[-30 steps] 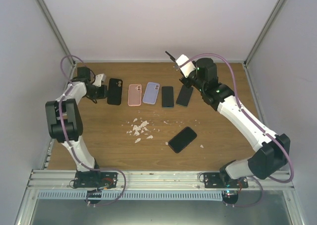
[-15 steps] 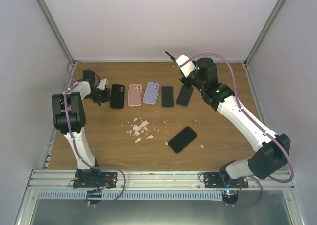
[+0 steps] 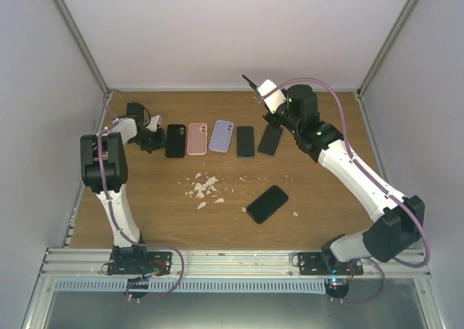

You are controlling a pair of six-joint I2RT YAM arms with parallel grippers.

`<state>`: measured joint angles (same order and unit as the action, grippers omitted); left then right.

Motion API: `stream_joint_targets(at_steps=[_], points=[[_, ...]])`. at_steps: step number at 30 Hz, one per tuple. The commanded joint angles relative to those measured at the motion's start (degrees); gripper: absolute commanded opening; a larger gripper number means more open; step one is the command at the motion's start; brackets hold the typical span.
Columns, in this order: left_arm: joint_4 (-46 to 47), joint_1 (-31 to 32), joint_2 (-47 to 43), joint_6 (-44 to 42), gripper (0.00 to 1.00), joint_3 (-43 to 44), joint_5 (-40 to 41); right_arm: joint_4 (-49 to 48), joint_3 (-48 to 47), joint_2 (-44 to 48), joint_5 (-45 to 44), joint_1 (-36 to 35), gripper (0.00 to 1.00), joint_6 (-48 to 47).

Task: Take the phone out of the phone case
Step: Place the phone case at the center of the board, then place the phone at the center of the board.

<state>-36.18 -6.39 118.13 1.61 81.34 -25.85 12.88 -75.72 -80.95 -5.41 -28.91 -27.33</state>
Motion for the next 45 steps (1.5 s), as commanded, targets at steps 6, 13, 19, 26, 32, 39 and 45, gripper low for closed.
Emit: stream_joint_targets(at_steps=[6,13,19,26,32,39,45], points=[[1.09,0.68,-1.62,2.02,0.27,0.23,2.25,-2.69,-1.58,0.17,1.77,0.51,0.01,-0.05],[2.13,-0.37,-10.18,2.57,0.57,0.25,0.82,-2.29,-5.4,-1.59,2.32,0.52,0.01,-3.38],[4.34,-0.66,-19.54,3.25,0.8,2.06,-1.26,-1.22,-9.64,-3.98,4.69,-0.31,0.01,-8.15],[9.32,-1.62,-29.1,8.76,0.91,4.5,-10.39,-6.2,-10.69,-4.06,2.15,-4.38,0.0,-18.8],[19.37,-3.02,-37.27,19.8,0.93,2.52,-21.68,-16.84,-7.33,-3.34,-3.72,-9.84,0.0,-31.97],[37.11,-3.98,-43.08,42.0,0.93,-3.77,-32.8,-30.92,-3.55,-3.61,-9.52,-14.93,0.0,-42.98],[50.54,-3.91,-44.49,58.76,0.93,-10.75,-35.17,-40.05,0.64,-3.56,-12.05,-19.15,0.0,-51.64]])
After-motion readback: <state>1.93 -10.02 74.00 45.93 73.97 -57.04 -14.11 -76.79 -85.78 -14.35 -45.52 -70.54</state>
